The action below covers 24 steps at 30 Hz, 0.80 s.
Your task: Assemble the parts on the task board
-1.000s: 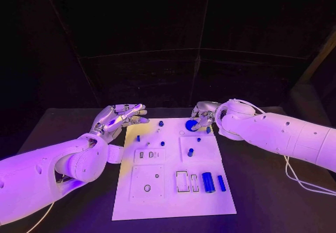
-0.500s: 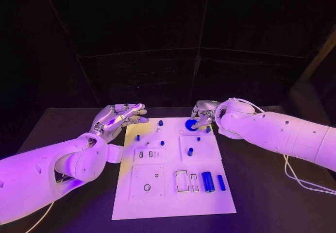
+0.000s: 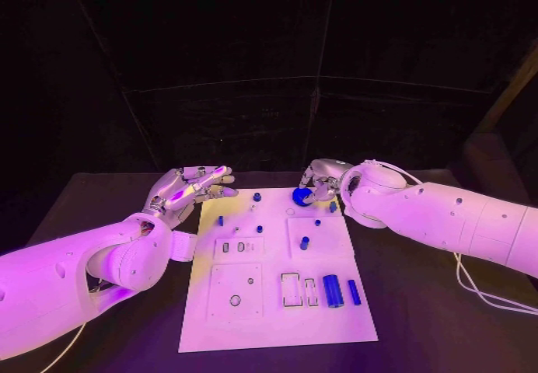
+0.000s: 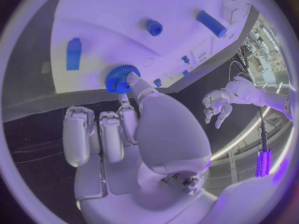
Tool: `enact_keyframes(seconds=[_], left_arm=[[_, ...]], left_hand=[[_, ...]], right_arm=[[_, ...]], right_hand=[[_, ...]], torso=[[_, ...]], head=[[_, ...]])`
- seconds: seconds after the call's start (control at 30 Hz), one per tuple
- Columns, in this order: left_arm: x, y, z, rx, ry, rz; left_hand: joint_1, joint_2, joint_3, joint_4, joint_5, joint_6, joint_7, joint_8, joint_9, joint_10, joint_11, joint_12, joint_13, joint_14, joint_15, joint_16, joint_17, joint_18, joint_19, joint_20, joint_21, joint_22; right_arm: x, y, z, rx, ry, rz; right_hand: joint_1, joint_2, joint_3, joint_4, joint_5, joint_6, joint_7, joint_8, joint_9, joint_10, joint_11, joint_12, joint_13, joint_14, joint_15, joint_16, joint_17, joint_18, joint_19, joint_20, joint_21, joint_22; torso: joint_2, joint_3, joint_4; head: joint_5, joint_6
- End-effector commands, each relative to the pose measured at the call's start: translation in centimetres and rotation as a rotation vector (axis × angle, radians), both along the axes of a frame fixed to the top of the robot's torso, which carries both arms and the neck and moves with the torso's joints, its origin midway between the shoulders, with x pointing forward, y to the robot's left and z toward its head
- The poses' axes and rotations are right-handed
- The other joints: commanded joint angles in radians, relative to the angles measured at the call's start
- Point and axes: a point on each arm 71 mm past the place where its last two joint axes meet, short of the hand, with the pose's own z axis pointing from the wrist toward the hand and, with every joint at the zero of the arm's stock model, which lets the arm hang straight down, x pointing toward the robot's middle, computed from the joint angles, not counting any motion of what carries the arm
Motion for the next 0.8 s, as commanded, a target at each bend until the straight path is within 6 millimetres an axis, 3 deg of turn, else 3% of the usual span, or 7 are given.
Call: enact_keyframes(seconds=[0.03,0.4,0.6,0.73,0.8], left_arm=[[-0.1,-0.1,0.1,-0.007,-0.003,-0.018],[-0.1,-0.1,0.1,-0.008,-0.002,-0.020],[-0.1,-0.1,0.1,-0.008,-0.002,-0.020],[-0.1,-0.2,0.1,-0.008,-0.002,-0.021],[-0.1,-0.2,0.1,-0.008,-0.002,-0.021]], left_hand=[[0.004,0.005,0.005,0.000,0.005,0.007,0.001,-0.006,-0.001,0.007,0.001,-0.007,-0.001,0.006,0.003,-0.006,0.001,0.015,0.007,0.002,-0.003,-0.001],[0.004,0.005,0.005,0.000,0.005,0.007,0.001,-0.006,-0.001,0.007,0.001,-0.007,-0.001,0.006,0.003,-0.006,0.001,0.015,0.007,0.002,-0.003,-0.001],[0.004,0.005,0.005,0.000,0.005,0.007,0.001,-0.006,-0.001,0.007,0.001,-0.007,-0.001,0.006,0.003,-0.006,0.001,0.015,0.007,0.002,-0.003,-0.001],[0.004,0.005,0.005,0.000,0.005,0.007,0.001,-0.006,-0.001,0.007,0.001,-0.007,-0.001,0.006,0.003,-0.006,0.001,0.015,0.007,0.002,-0.003,-0.001],[0.004,0.005,0.005,0.000,0.005,0.007,0.001,-0.006,-0.001,0.007,0.001,-0.007,-0.001,0.006,0.003,-0.006,0.001,0.015,0.007,0.002,-0.003,-0.001]], right_arm=[[-0.6,0.8,0.9,0.054,-0.072,-0.001],[-3.1,6.3,2.3,0.056,-0.172,0.106],[-3.2,9.0,2.2,0.042,-0.179,0.140],[-2.9,10.3,1.6,0.028,-0.168,0.149],[-2.8,10.6,1.4,0.022,-0.161,0.150]], right_hand=[[-0.024,-0.007,0.027,0.018,0.006,0.068,-0.019,-0.006,0.039,0.003,-0.001,0.001,0.002,0.102,-0.008,0.003,0.249,-0.008,0.029,-0.004,0.006,0.075],[-0.055,-0.030,0.048,0.017,0.007,0.074,-0.018,-0.021,0.039,0.006,-0.001,0.001,0.006,0.103,-0.008,0.003,0.250,-0.009,0.030,-0.004,0.006,0.076],[-0.061,-0.033,0.054,0.017,0.002,0.076,-0.019,-0.024,0.039,0.007,-0.001,0.001,0.007,0.103,-0.008,0.003,0.250,-0.009,0.030,-0.004,0.006,0.076],[-0.062,-0.034,0.055,0.017,0.001,0.077,-0.019,-0.024,0.039,0.008,-0.001,0.001,0.007,0.103,-0.008,0.003,0.250,-0.008,0.030,-0.004,0.006,0.076],[-0.062,-0.034,0.056,0.017,0.001,0.077,-0.019,-0.025,0.039,0.007,-0.001,0.001,0.007,0.103,-0.008,0.003,0.250,-0.008,0.030,-0.004,0.006,0.076]], torso=[[0.000,-0.0007,-0.0006],[0.000,-0.0002,0.0037],[0.000,-0.0010,0.0014],[0.001,-0.0018,0.0043],[0.001,-0.0006,0.0033]], head=[[0.003,0.001],[0.014,0.000],[0.022,-0.001],[0.022,-0.003],[0.024,-0.004]])
